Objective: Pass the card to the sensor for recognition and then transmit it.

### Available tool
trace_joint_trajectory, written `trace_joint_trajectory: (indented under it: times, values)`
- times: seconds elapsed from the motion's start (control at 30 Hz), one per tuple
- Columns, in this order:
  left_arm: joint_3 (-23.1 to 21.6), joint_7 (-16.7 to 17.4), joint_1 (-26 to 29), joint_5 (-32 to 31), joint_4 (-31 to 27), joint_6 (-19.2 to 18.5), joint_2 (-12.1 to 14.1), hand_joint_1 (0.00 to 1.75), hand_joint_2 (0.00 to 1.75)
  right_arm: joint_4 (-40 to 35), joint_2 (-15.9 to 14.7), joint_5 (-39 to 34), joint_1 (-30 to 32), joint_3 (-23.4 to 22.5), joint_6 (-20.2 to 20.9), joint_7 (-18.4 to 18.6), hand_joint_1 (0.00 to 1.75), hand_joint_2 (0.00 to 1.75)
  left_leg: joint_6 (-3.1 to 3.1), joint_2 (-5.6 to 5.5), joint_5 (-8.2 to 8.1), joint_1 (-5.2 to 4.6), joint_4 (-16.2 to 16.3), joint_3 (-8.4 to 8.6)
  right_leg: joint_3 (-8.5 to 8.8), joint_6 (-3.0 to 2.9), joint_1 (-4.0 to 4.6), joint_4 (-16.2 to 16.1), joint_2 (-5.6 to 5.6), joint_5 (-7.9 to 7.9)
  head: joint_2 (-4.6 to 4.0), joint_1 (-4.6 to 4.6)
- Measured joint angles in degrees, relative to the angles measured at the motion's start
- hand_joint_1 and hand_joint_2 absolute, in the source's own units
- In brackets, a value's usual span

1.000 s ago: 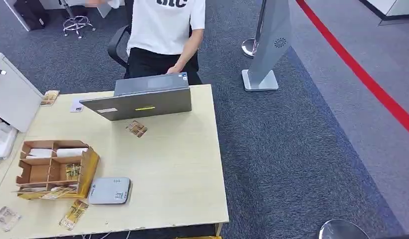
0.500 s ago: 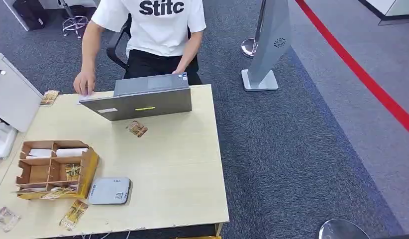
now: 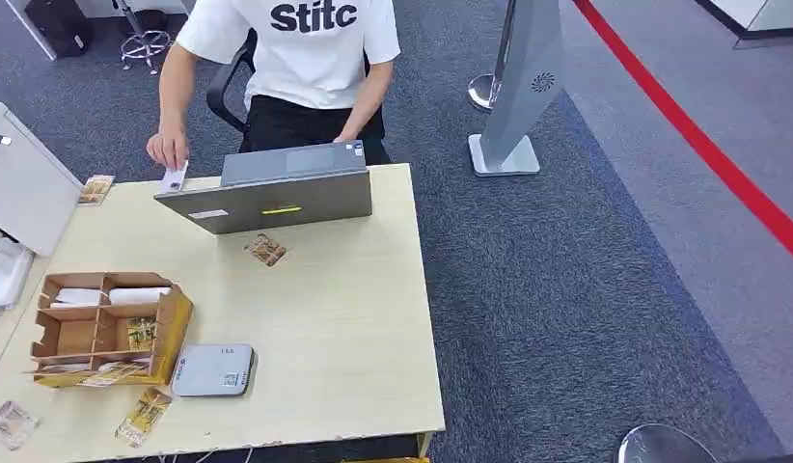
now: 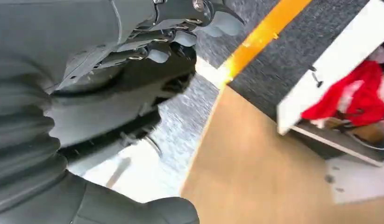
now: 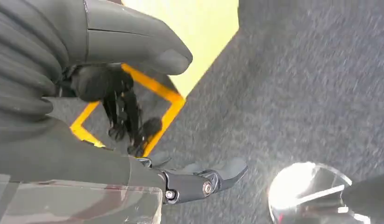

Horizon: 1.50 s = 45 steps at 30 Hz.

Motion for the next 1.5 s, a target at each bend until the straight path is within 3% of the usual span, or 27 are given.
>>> trace_joint_trajectory:
  times: [0.23,0.47,0.9,1.5]
  values:
    - [1.5,-1.5,-0.2,6.3,-0.9,-1.4,-0.9,0.0,1.75,-5.5,-0.7,-6.6,2.3,-3.4,-2.7,3.5,0.0,1.75,0.03,0.0,-0.02,-0.02,0.0,0.02,0.01,0.01,-0.01,0.0,0.0,-0.01,0.0,0.0]
    - [2.0,-2.3,0.3,5.4,-2.3,-1.3,-1.2,0.0,1.75,-7.6,0.7,-4.7,1.6,-3.5,-3.2,2.2,0.0,1.75,0.04,-0.02,-0.02,-0.02,0.0,0.06,0.05,0.07,-0.02,0.0,0.01,-0.05,0.0,0.04]
    - [4.2,-2.8,2.1,-2.9,-6.1,-1.5,-2.0,0.0,1.75,-4.6,3.1,16.9,-7.9,1.9,-6.3,-5.2,0.0,1.75,0.06,0.03,-0.04,-0.05,0.0,0.1,0.11,0.1,-0.04,0.0,0.02,-0.07,0.0,0.02]
    - [8.1,-2.7,3.1,-14.7,-9.6,-2.5,-3.6,0.0,1.75,10.0,4.2,45.9,-24.9,11.3,-6.7,-11.1,0.0,1.75,0.07,-0.01,-0.03,-0.04,0.0,0.12,0.13,0.1,-0.04,0.0,-0.01,-0.06,0.0,0.0]
